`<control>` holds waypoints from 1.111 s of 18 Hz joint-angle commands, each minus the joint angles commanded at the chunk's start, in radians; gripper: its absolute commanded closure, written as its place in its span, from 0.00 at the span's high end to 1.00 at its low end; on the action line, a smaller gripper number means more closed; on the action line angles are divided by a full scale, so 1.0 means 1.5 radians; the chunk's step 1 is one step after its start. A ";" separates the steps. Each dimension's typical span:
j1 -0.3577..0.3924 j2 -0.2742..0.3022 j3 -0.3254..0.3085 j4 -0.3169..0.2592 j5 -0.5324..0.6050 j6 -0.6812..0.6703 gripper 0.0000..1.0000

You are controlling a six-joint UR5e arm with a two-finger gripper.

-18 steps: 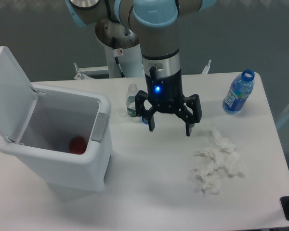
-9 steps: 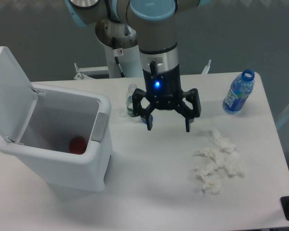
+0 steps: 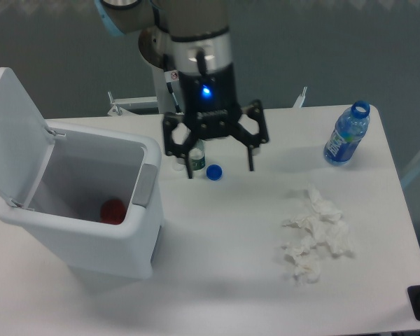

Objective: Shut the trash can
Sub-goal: 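Move the gripper up and over toward the raised trash can lid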

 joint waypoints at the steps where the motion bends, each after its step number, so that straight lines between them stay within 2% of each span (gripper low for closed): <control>1: -0.012 0.001 0.000 0.000 0.000 -0.014 1.00; 4: -0.049 0.009 0.006 0.000 -0.002 -0.040 1.00; 8: -0.071 0.026 0.006 0.001 -0.023 -0.058 1.00; 12: -0.074 0.051 0.006 0.001 -0.074 -0.078 1.00; 20: -0.092 0.088 0.006 0.001 -0.111 -0.090 1.00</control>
